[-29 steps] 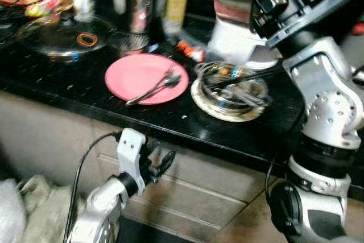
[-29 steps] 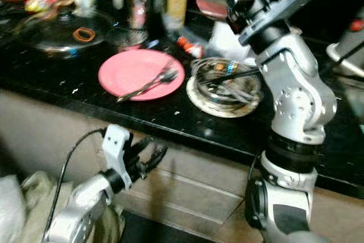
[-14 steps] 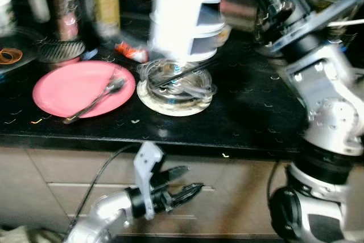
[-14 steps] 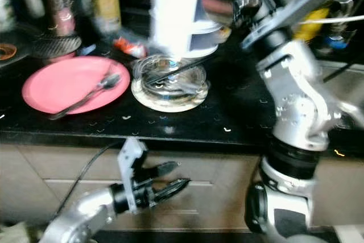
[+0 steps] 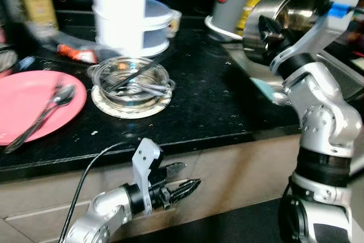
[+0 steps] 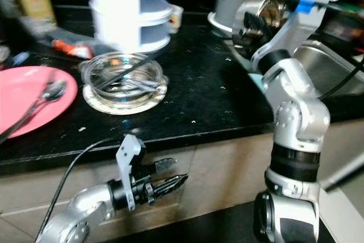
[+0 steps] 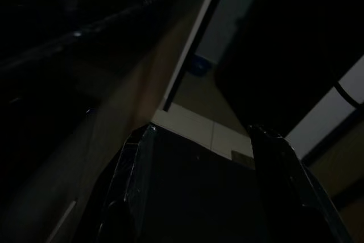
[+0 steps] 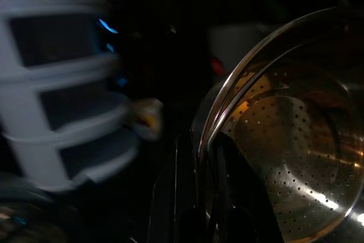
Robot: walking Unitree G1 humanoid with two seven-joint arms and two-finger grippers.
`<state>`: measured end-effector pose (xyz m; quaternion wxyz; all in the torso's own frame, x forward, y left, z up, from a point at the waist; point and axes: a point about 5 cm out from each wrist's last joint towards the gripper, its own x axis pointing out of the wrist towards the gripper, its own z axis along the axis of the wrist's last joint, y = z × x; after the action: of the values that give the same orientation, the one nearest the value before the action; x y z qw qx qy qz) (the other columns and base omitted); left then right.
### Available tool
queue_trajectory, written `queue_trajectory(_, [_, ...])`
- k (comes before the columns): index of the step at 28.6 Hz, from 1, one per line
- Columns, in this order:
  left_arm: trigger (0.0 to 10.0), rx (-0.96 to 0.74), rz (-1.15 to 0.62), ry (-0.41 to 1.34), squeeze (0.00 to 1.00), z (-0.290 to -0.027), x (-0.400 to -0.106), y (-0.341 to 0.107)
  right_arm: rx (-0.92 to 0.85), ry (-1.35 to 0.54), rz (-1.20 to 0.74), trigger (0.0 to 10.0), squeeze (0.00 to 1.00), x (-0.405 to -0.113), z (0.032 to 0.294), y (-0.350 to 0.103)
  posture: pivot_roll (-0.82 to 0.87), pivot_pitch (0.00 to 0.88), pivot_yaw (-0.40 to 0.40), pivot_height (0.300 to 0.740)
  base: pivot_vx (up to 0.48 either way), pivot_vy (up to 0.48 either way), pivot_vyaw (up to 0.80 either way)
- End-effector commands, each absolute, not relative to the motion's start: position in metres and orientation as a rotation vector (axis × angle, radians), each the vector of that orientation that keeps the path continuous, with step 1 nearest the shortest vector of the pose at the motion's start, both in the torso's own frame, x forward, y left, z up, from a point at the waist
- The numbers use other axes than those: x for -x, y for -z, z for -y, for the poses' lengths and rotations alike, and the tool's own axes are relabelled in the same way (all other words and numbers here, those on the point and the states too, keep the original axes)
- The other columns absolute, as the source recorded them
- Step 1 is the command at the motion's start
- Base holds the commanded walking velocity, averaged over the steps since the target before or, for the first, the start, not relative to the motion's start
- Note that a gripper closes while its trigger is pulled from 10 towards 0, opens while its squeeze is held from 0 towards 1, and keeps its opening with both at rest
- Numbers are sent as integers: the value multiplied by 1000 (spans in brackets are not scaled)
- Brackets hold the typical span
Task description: Kitchen organization
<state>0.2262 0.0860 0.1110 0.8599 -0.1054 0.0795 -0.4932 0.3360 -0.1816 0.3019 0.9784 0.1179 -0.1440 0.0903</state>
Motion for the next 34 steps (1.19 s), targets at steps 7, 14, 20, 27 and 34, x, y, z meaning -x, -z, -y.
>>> queue_trajectory(7, [10000, 212, -170, 1029, 0, -81, -226, -112, -4, -174, 217, 10000, 0, -334, 170, -276, 147, 17, -153, 740, 0, 0, -321])
queue_trajectory(14, [10000, 207, -146, 1051, 0, -77, -224, -117, 51, -271, 202, 10000, 0, -329, 145, -265, 145, 17, -151, 740, 0, -174, 0])
queue_trajectory(20, [10000, 218, -116, 1035, 0, -73, -226, -123, 89, -327, 191, 10000, 0, -326, 131, -258, 145, 19, -155, 740, 0, -373, 0])
queue_trajectory(27, [10000, 237, -89, 1022, 0, -71, -229, -129, 106, -352, 221, 10000, 0, -322, 126, -256, 147, 0, -159, 740, 0, -376, 0])
queue_trajectory(34, [10000, 248, -76, 1033, 0, -66, -229, -132, 63, -364, 254, 10000, 0, -320, 125, -260, 145, 2, -157, 740, 0, -379, 0])
